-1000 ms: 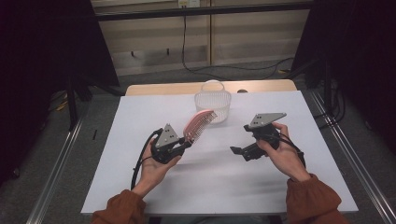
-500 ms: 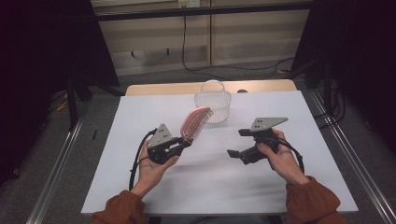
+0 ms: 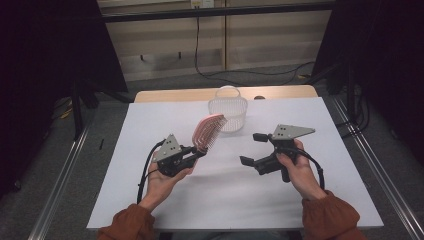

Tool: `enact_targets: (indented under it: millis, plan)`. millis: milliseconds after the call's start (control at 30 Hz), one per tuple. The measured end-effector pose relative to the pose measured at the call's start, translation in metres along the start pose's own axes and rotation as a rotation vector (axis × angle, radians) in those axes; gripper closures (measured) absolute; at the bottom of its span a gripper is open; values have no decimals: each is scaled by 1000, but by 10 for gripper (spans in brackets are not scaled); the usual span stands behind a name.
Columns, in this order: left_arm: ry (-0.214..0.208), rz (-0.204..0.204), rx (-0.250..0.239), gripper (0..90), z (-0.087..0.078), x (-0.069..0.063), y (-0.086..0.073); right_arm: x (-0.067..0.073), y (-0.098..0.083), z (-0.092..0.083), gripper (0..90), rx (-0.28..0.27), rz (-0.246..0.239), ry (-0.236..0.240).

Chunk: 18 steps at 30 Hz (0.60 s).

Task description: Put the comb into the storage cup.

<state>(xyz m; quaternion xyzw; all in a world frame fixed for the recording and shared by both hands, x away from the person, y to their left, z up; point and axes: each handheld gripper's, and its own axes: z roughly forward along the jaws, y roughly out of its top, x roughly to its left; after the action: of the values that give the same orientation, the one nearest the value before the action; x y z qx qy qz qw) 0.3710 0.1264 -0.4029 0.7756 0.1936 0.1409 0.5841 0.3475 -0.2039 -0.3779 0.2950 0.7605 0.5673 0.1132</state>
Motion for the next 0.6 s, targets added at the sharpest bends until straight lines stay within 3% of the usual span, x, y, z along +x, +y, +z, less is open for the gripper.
enact_targets:
  millis: [333,600]
  plan:
    - [-53,-39,-43,800,-1,-4,-1,7,7,-3,9,-83,-27,35]
    - [-79,-34,-53,800,-12,-12,0,15,10,-1,12,-138,-35,73]
